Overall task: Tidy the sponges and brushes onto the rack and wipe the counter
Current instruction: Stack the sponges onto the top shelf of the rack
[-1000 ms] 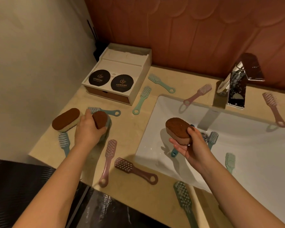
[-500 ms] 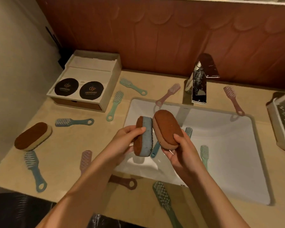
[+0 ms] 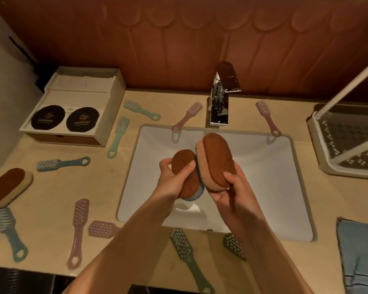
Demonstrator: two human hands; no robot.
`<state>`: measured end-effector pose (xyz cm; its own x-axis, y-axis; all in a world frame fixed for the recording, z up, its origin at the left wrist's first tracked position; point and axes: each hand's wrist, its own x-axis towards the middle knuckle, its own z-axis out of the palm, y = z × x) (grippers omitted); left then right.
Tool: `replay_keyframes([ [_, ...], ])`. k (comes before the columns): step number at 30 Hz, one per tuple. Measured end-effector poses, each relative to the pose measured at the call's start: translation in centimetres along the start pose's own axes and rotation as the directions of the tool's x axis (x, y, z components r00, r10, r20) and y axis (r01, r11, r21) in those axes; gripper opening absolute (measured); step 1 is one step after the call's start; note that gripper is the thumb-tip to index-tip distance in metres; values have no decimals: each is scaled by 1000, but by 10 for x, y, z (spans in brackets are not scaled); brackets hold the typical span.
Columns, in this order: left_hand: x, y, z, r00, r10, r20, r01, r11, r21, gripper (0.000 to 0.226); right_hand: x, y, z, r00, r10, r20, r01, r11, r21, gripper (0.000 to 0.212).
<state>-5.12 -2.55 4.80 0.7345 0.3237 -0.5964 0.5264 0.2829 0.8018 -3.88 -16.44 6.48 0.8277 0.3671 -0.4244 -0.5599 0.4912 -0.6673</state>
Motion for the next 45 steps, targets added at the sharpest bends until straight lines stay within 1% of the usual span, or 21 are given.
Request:
replay_keyframes([
  [3, -3, -3, 19, 999, 34, 1, -34, 998, 53, 29, -5, -4, -13, 1000, 21, 4, -21, 999, -25, 41],
  [6, -7, -3, 31, 998, 56, -9, -56, 998, -9, 23, -7, -8, -20, 1000, 8, -27, -9, 999, -51, 42],
  [9, -12, -2, 41, 999, 12, 39, -6, 990, -144, 31, -8, -15, -28, 996, -57, -70, 48, 991, -125, 40],
  [12, -15, 0, 51, 989, -29, 148, 73, 951, -300, 37, -12, -25, -35, 988, -106, -109, 77, 967, -243, 36],
  [14, -19, 2, 59, 976, -27, 216, 104, 930, -353, 39, -14, -34, -41, 985, -125, -119, 83, 947, -309, 35],
  [17, -23, 1, 69, 964, 5, 268, 99, 923, -373, 45, -17, -42, -50, 990, -107, -95, 67, 932, -357, 33],
  [19, -25, -2, 75, 962, 21, 273, 93, 913, -396, 55, -20, -45, -53, 996, -68, -61, 40, 929, -369, 30],
  [21, -26, -4, 83, 961, 12, 277, 114, 893, -435, 62, -21, -50, -59, 999, -29, -24, 18, 937, -349, 35],
  [25, -30, -5, 92, 919, -45, 391, 227, 871, -435, 55, -21, -58, -69, 995, 31, 99, -4, 964, -265, 52],
  [27, -33, -5, 96, 902, -37, 429, 254, 851, -460, 47, -21, -61, -74, 992, 45, 119, -9, 958, -287, 51],
  [29, -34, -7, 97, 895, -36, 444, 268, 840, -472, 49, -19, -63, -79, 992, 40, 122, 7, 932, -362, 45],
  [31, -33, -6, 97, 891, -31, 452, 252, 864, -436, 57, -18, -68, -82, 994, 18, 111, 44, 845, -533, 37],
  [33, -32, -4, 95, 890, -32, 454, 223, 901, -373, 60, -16, -71, -87, 997, -47, 61, 77, 677, -732, 35],
  [34, -32, -2, 95, 893, -38, 449, 209, 917, -339, 60, -16, -73, -89, 995, -83, 50, 91, 601, -794, 37],
  [36, -32, 2, 95, 907, -37, 419, 167, 946, -276, 60, -18, -76, -90, 991, -113, 67, 116, 514, -850, 44],
  [37, -32, 4, 96, 916, -22, 402, 130, 961, -244, 62, -19, -78, -90, 991, -112, 79, 125, 503, -855, 46],
  [38, -31, 6, 96, 924, -6, 383, 90, 976, -200, 61, -20, -81, -90, 991, -111, 75, 123, 527, -841, 47],
  [40, -30, 14, 95, 933, 35, 357, -10, 997, -72, 48, -19, -93, -90, 989, -134, 61, 131, 613, -779, 46],
  [41, -31, 18, 93, 933, 55, 355, -69, 997, 26, 41, -18, -100, -90, 987, -150, 58, 143, 653, -743, 42],
  [43, -33, 25, 87, 916, 100, 387, -209, 946, 249, 42, -13, -114, -86, 985, -147, 87, 165, 697, -698, 36],
  [45, -36, 28, 84, 882, 119, 456, -321, 859, 398, 44, -10, -124, -77, 984, -67, 164, 166, 673, -721, 41],
])
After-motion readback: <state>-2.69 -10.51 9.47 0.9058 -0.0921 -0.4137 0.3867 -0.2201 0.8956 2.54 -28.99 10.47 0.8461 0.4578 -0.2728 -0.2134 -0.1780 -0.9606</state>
